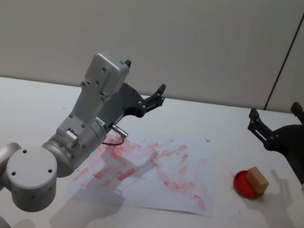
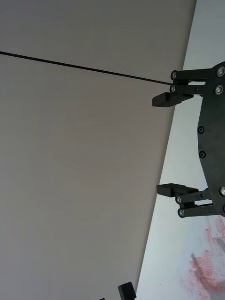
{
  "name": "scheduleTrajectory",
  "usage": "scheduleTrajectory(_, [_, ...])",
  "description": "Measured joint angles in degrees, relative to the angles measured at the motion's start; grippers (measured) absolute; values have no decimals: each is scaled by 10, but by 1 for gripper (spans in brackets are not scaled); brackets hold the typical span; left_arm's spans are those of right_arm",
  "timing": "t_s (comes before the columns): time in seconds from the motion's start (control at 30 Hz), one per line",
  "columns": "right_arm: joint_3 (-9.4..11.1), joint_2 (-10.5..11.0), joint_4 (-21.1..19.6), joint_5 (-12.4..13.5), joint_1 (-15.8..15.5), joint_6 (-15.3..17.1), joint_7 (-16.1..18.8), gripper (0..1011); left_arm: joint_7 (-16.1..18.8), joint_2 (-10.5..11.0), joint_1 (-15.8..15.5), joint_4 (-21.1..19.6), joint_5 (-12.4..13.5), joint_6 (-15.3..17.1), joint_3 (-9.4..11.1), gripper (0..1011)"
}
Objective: Use the one hand to pick up the stamp and affix it onto the A4 paper.
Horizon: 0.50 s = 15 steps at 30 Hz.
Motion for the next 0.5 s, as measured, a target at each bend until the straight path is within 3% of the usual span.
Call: scheduleTrajectory(0.5, [0,0,0,0,0,0,0,1001,0,0,0,0,0,0,0,1001])
